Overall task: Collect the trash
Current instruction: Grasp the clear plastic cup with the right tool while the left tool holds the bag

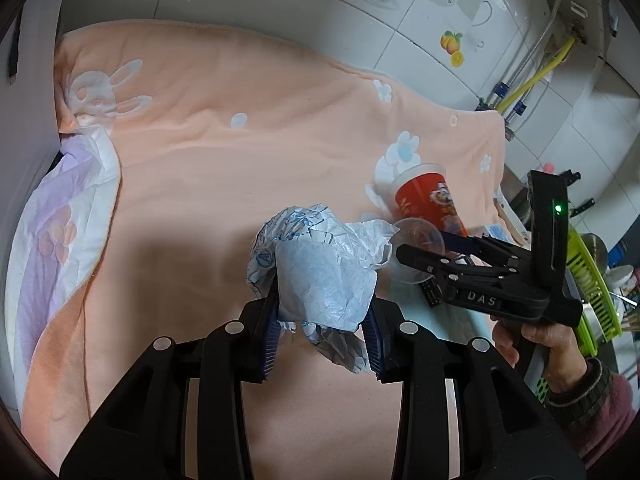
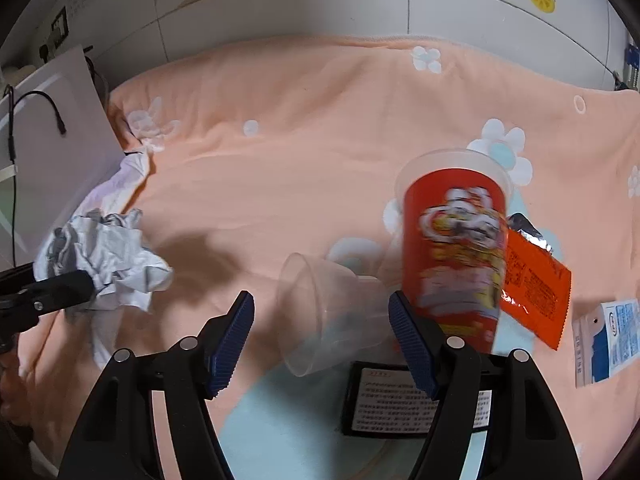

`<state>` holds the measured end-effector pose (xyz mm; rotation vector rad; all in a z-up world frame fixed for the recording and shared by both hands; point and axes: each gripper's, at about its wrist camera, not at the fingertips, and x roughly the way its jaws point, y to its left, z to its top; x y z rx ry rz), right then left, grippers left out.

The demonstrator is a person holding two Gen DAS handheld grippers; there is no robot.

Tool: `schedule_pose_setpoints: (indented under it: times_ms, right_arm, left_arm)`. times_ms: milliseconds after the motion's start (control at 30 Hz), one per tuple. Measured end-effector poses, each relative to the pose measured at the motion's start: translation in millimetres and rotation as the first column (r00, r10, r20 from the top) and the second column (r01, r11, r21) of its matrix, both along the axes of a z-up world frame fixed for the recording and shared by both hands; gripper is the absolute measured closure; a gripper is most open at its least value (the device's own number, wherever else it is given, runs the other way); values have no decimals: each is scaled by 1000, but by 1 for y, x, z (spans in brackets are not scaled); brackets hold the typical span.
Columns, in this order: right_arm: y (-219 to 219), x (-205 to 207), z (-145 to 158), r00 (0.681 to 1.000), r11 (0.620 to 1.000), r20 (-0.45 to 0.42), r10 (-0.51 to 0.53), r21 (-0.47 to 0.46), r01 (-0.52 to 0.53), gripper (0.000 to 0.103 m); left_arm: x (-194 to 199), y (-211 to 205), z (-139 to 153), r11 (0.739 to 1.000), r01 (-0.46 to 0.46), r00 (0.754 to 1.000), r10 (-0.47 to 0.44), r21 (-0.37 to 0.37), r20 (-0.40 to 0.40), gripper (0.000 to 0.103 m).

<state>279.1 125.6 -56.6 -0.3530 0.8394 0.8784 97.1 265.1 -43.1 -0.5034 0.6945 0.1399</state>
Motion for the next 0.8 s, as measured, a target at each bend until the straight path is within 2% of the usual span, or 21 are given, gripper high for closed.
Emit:
schedule_pose_setpoints:
  times_ms: [167, 300, 433, 500, 533, 567, 800]
  right_arm:
    - [-3, 11, -10, 999, 1000, -39, -25, -2, 25, 36]
    - [-6, 15, -13, 997, 999, -70, -39, 32, 42, 36]
    - [-5, 11, -13, 998, 999, -63, -32, 37, 34, 36]
    - [-2, 7, -13, 999, 999, -44, -19, 26, 20, 29]
    - [0, 5, -12, 1000, 1000, -19, -14, 16, 15, 22]
    - [2, 2, -12, 1000, 1000, 15, -10, -2, 10, 20]
    - [15, 0, -22, 995, 996, 101, -4, -86, 13, 18]
  left_arm:
    - [2, -1, -3, 1000, 2, 1000, -2, -3, -11, 68]
    - [4, 0, -3, 1000, -2, 1000, 2, 0, -18, 68]
    - [6, -1, -3, 1000, -2, 1000, 2, -1, -19, 68]
    - [6, 0, -4, 1000, -3, 1000, 2, -2, -19, 68]
    - [5, 0, -3, 1000, -4, 1000, 4, -3, -19, 68]
    - [5, 0, -4, 1000, -6, 1000, 6, -3, -20, 68]
    - [4, 2, -5, 1000, -13, 1000, 13, -5, -21, 68]
